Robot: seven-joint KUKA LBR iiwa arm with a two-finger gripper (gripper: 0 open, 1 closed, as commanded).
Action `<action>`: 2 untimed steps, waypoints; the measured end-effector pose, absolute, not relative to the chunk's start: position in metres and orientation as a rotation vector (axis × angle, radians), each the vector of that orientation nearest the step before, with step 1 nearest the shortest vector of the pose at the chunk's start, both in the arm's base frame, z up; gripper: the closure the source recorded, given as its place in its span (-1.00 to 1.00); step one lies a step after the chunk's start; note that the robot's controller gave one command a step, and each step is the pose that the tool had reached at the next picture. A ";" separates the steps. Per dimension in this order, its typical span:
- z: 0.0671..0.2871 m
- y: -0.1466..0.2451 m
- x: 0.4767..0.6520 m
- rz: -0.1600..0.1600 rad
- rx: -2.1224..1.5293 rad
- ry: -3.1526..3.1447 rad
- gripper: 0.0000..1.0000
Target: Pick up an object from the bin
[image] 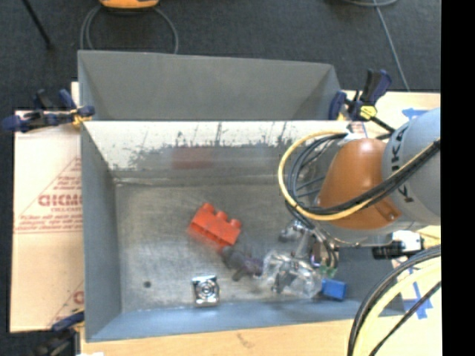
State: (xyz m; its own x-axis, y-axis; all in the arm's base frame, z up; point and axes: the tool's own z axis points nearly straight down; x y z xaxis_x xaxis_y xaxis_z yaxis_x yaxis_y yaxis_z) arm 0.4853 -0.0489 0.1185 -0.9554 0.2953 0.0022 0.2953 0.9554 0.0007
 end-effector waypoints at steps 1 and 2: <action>0.071 -0.059 0.477 0.000 -0.471 -3.118 -1.00; 0.073 0.009 0.483 -0.001 -0.727 -3.071 -1.00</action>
Offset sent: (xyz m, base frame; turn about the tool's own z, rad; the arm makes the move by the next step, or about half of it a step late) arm -0.0114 -0.0087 -0.0485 -0.0020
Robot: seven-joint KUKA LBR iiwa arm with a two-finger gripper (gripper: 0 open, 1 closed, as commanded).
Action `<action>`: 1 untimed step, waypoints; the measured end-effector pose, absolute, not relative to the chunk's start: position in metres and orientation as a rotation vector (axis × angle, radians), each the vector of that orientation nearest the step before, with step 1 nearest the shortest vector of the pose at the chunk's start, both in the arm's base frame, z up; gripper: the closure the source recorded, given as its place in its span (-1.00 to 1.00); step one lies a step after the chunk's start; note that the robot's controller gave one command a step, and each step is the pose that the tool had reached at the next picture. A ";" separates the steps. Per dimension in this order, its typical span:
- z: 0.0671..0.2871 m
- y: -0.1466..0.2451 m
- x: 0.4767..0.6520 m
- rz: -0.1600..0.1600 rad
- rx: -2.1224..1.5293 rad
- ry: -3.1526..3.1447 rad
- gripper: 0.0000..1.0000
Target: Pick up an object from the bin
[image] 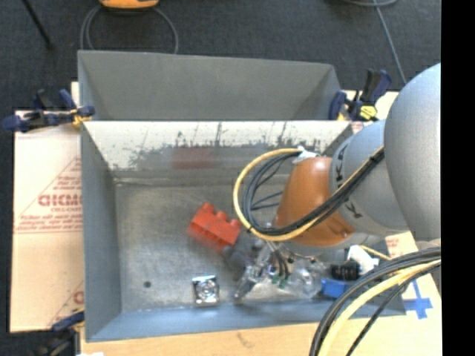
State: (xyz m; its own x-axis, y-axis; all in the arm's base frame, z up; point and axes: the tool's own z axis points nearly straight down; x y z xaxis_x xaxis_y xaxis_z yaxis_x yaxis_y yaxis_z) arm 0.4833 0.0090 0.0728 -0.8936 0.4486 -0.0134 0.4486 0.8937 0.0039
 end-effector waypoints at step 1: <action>0.074 0.009 0.484 0.002 0.715 3.046 1.00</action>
Offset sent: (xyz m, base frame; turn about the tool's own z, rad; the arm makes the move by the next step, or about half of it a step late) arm 0.0000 0.0000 0.0000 0.0000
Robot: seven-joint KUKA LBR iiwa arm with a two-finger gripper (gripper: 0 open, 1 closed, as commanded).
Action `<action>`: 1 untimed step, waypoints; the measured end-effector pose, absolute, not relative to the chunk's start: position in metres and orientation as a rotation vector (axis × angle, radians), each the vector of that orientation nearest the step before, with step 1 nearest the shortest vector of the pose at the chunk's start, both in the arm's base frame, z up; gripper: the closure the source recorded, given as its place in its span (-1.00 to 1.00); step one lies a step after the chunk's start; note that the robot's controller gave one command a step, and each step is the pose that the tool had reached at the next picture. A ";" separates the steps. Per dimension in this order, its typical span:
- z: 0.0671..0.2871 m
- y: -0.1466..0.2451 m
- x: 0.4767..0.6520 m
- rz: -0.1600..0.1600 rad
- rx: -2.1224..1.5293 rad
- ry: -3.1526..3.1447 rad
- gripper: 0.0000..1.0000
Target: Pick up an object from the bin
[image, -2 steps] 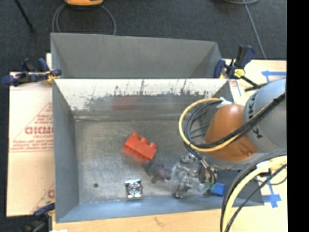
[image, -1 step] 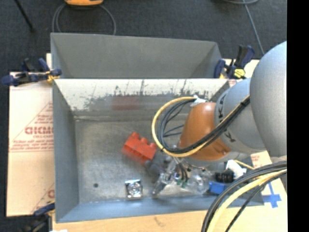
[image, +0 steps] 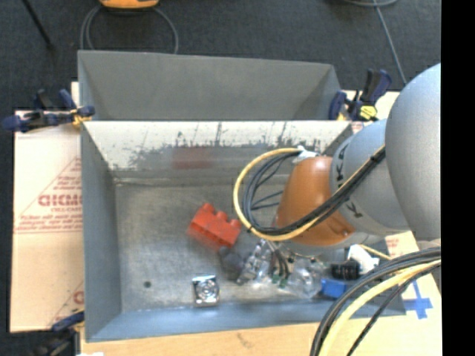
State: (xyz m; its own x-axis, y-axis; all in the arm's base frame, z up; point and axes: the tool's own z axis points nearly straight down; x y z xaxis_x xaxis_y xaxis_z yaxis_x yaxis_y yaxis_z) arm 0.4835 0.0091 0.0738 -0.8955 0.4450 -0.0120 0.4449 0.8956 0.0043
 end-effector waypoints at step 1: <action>0.121 0.008 0.485 0.003 0.708 3.056 1.00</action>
Offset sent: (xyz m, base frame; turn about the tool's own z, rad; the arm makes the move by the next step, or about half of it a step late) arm -0.0001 0.0000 0.0447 0.0000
